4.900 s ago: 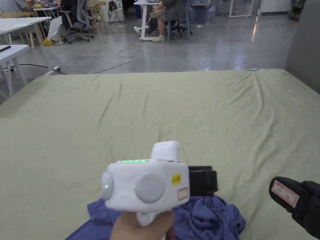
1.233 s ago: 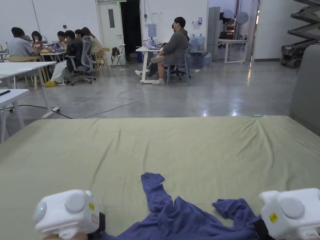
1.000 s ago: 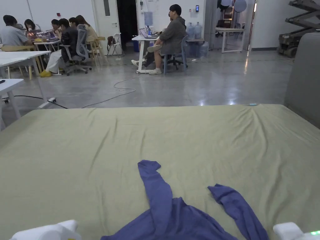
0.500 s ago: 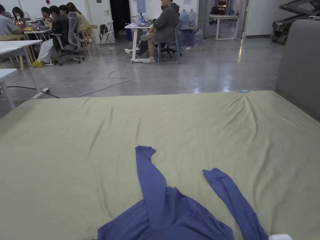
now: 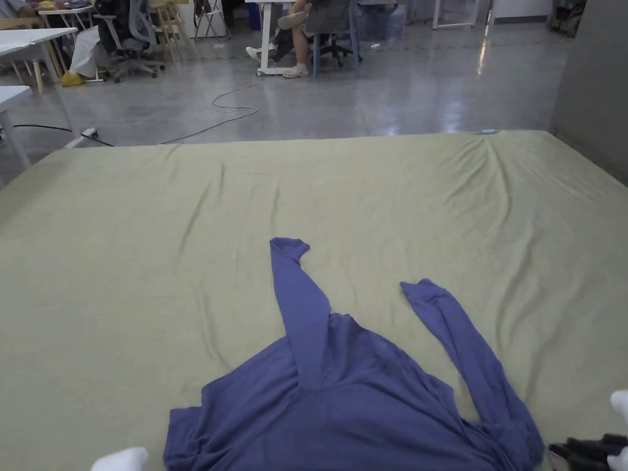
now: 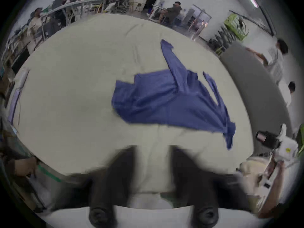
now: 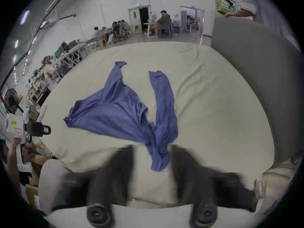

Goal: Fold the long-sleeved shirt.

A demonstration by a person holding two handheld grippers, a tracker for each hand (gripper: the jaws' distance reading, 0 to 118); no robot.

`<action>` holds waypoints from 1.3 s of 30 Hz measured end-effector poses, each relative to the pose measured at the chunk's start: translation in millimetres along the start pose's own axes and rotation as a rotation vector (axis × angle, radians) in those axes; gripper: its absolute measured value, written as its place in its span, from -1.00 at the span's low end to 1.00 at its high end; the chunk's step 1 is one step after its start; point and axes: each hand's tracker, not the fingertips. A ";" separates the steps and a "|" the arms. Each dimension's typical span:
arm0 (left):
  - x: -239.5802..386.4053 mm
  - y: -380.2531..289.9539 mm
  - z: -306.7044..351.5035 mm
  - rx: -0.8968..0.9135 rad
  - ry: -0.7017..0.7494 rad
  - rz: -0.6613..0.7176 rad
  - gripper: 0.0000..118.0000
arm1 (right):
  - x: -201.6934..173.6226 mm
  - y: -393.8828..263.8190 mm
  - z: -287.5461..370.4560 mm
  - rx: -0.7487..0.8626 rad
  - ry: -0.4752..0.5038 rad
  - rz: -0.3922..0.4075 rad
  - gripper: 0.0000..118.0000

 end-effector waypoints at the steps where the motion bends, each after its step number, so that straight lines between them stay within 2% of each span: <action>1: 5.1 -7.1 -7.6 -0.025 0.026 -0.001 -1.00 | -2.9 -9.5 -2.7 -0.019 -0.002 -0.005 -1.00; 5: 18.8 -15.3 -22.0 -0.076 -0.070 0.050 -1.00 | -8.2 -34.2 -8.7 -0.065 0.056 -0.089 -1.00; 9: 34.7 27.1 -29.7 -0.045 -0.131 0.036 -0.97 | -1.7 -28.3 -10.2 -0.058 0.046 -0.120 -1.00; 10: 37.6 49.0 -36.7 -0.019 -0.167 0.053 -0.55 | -0.5 -25.8 -12.7 -0.055 0.040 -0.124 -1.00; 11: 41.6 75.5 -46.4 -0.013 -0.160 0.033 0.56 | 1.2 -21.0 -10.4 -0.049 0.039 -0.125 -1.00; 12: 48.6 103.7 -59.0 -0.013 -0.146 -0.011 1.00 | 1.9 -19.3 -12.2 -0.044 0.039 -0.125 -1.00; 16: 76.5 212.8 -119.4 0.069 -0.119 -0.075 0.98 | 3.7 -19.4 -17.6 -0.041 0.049 -0.163 -1.00; 20: 98.8 300.1 -208.0 0.025 -0.050 -0.042 0.98 | 6.2 -25.6 -28.5 -0.071 0.047 -0.193 -1.00; 22: 107.6 320.8 -248.5 -0.014 0.003 -0.048 0.96 | 10.4 -28.6 -33.2 -0.093 0.034 -0.208 -1.00; 23: 114.3 324.0 -265.4 -0.003 0.058 -0.094 0.90 | 11.7 -28.2 -33.0 -0.101 0.032 -0.216 -1.00; 25: 121.7 321.9 -292.5 -0.011 0.077 -0.157 0.73 | 17.7 -28.6 -35.4 -0.109 0.027 -0.232 -1.00; 27: 128.3 313.5 -312.8 -0.098 0.096 -0.197 0.42 | 23.6 -27.3 -37.4 -0.120 0.020 -0.236 -1.00; 28: 131.2 306.2 -307.2 -0.052 0.188 -0.253 0.32 | 25.2 -26.2 -38.9 -0.127 0.010 -0.228 -1.00; 29: 138.0 301.2 -300.8 -0.119 0.140 -0.226 0.19 | 26.5 -25.0 -40.3 -0.129 -0.003 -0.217 -1.00; 30: 141.6 300.3 -295.9 -0.112 0.149 -0.211 -0.21 | 27.5 -23.8 -41.6 -0.128 -0.011 -0.211 -1.00; 31: 144.4 300.4 -289.6 -0.085 0.207 -0.223 -0.86 | 27.8 -23.0 -42.3 -0.126 -0.011 -0.208 -1.00; 32: 139.8 302.6 -283.8 -0.090 0.201 -0.216 -1.00 | 29.5 -21.0 -44.6 -0.126 -0.008 -0.209 -0.97; 33: 134.9 306.3 -276.3 -0.034 0.198 -0.222 -1.00 | 31.9 -18.7 -47.2 -0.128 -0.001 -0.218 -0.60; 34: 132.7 306.4 -272.1 -0.058 0.144 -0.206 -1.00 | 35.7 -15.8 -51.7 -0.125 0.005 -0.222 0.01; 35: 130.1 306.0 -264.8 -0.054 0.105 -0.185 -1.00 | 37.4 -12.7 -55.9 -0.125 0.014 -0.223 0.80; 36: 125.0 307.2 -252.0 -0.038 0.090 -0.161 -1.00 | 38.0 -10.4 -61.9 -0.129 0.001 -0.220 1.00; 39: 126.9 303.7 -224.3 -0.009 0.094 -0.158 -1.00 | 37.0 -4.8 -75.2 -0.104 -0.085 -0.107 1.00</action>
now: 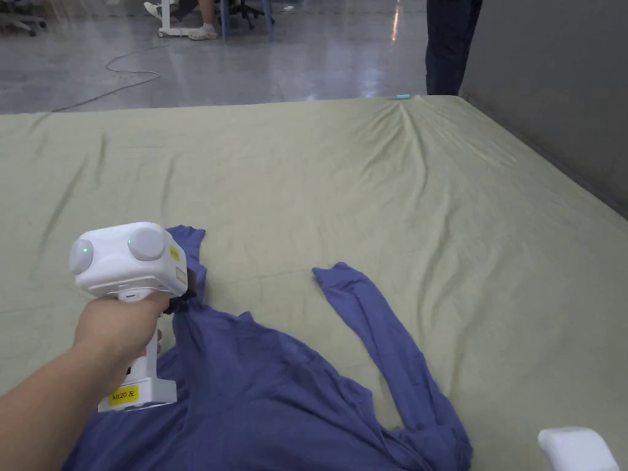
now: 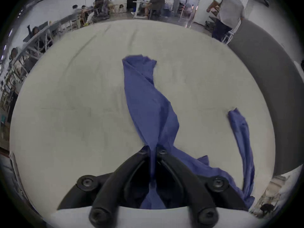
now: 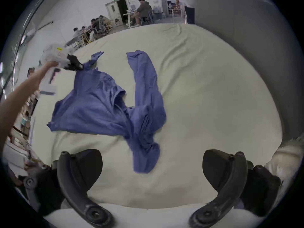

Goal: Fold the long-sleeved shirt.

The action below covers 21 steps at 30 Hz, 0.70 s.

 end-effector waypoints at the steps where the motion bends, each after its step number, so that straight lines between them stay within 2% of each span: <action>1: -1.7 2.3 10.8 0.010 -0.010 -0.007 -1.00 | -2.1 0.8 -8.1 -0.029 -0.019 0.026 1.00; 2: -0.7 1.7 20.9 0.022 -0.021 -0.010 -1.00 | -4.6 1.4 -16.3 -0.064 -0.038 0.041 1.00; 4: 2.1 0.3 39.3 0.040 -0.041 -0.010 -1.00 | -13.4 -1.4 -31.8 -0.087 0.002 0.050 0.93; 6: 1.3 3.6 56.2 0.063 -0.061 -0.013 -1.00 | -21.0 -5.1 -42.2 -0.105 0.029 0.046 0.48; 8: 3.7 1.3 73.9 0.092 -0.065 -0.025 -1.00 | -29.4 -0.4 -50.2 -0.176 0.007 0.129 -0.28; 9: 2.0 5.0 78.4 0.103 -0.066 -0.029 -1.00 | -29.3 1.3 -52.3 -0.170 0.016 0.112 -0.41; 10: 1.6 4.6 85.8 0.115 -0.067 -0.031 -1.00 | -28.4 2.8 -56.3 -0.188 0.024 0.112 -0.41; 11: 0.2 4.2 92.8 0.121 -0.069 -0.026 -1.00 | -27.2 3.8 -60.1 -0.200 0.023 0.107 -0.66; 13: -4.7 3.8 105.6 0.131 -0.099 0.007 -1.00 | -25.3 5.1 -61.9 -0.205 0.052 0.108 -0.73; 14: -7.8 3.1 113.0 0.132 -0.116 0.023 -1.00 | -22.3 6.3 -61.1 -0.200 0.068 0.102 -0.88; 15: -10.3 1.4 120.6 0.133 -0.125 0.034 -1.00 | -19.9 7.8 -58.1 -0.197 0.070 0.092 -0.92; 18: -19.0 -2.9 154.7 0.159 -0.153 0.062 -1.00 | -13.9 15.3 -24.3 -0.104 0.091 0.024 -0.96; 21: -27.7 -3.7 206.8 0.210 -0.174 0.076 -1.00 | -10.9 35.7 29.2 0.042 0.102 0.020 -0.96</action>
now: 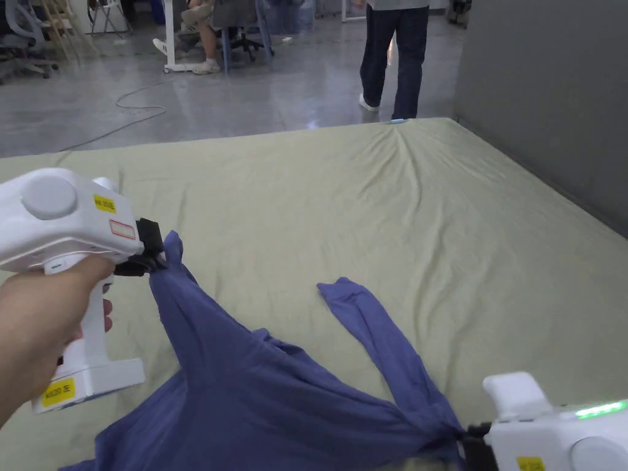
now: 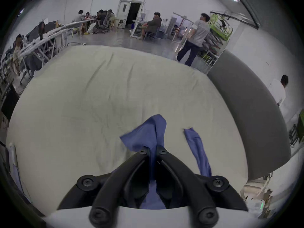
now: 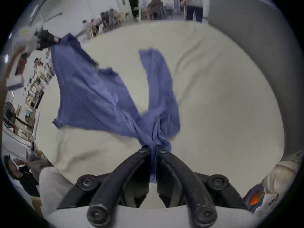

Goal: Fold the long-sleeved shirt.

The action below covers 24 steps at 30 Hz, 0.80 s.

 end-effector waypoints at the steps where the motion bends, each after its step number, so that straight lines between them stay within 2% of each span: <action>1: 0.3 6.4 19.2 0.034 -0.005 -0.002 -1.00 | -0.8 12.3 18.0 0.047 -0.008 0.013 -0.96; 6: 5.8 50.5 115.7 0.222 0.034 -0.029 -1.00 | -9.1 102.0 95.9 0.241 -0.027 0.080 -0.97; 10: 7.7 93.3 179.8 0.359 0.080 -0.042 -1.00 | -29.4 188.9 136.7 0.335 -0.056 0.173 -0.97; 14: 3.7 132.8 221.6 0.459 0.111 -0.024 -1.00 | -65.0 271.0 169.3 0.380 -0.087 0.257 -0.97; 18: 4.0 174.3 246.6 0.531 0.194 -0.059 -1.00 | -94.9 342.3 199.9 0.431 -0.114 0.306 -0.97; 24: -5.1 234.1 263.5 0.592 0.240 0.009 -1.00 | -123.3 439.5 240.8 0.514 -0.139 0.285 -0.98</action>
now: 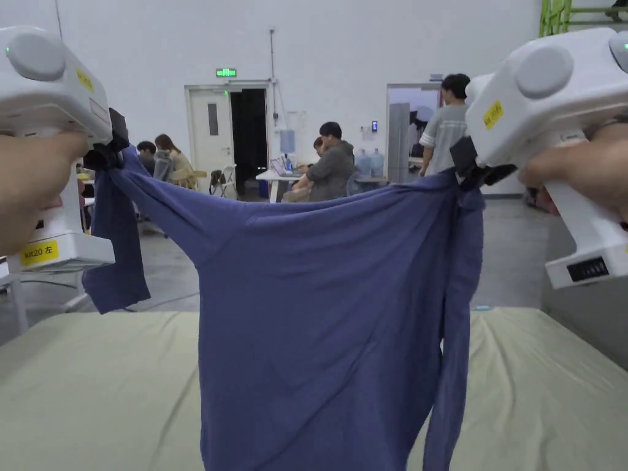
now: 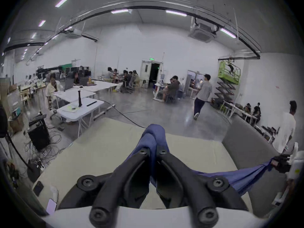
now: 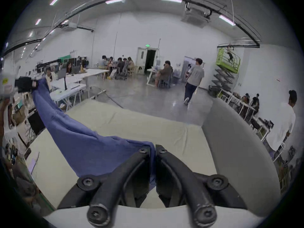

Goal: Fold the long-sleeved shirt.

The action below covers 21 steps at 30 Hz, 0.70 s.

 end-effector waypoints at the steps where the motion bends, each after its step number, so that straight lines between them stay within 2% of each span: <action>1: -1.9 8.0 -3.5 0.011 0.005 0.024 -1.00 | -0.1 14.3 -1.5 0.013 -0.017 -0.008 -0.98; 5: -3.4 27.0 -19.1 0.028 0.007 0.091 -1.00 | 0.7 56.4 -9.5 0.037 -0.074 0.007 -0.97; 8: -1.8 29.7 -28.4 0.042 -0.016 0.159 -1.00 | 3.0 73.5 -16.4 0.041 -0.099 -0.024 -0.97; 12: 5.6 18.3 -48.0 0.023 -0.028 0.133 -1.00 | 2.2 69.6 -34.2 0.028 -0.129 0.009 -0.97; 16: 5.7 -14.8 -70.4 0.009 -0.009 0.084 -1.00 | 4.7 31.6 -72.8 -0.045 -0.102 0.022 -0.97; 19: -1.0 -60.2 -95.2 -0.085 -0.019 0.091 -1.00 | -1.9 -22.3 -111.4 -0.135 -0.073 0.030 -0.97; 21: -6.8 -102.7 -109.6 -0.171 -0.002 0.064 -1.00 | -12.2 -70.9 -136.7 -0.217 -0.052 0.068 -0.97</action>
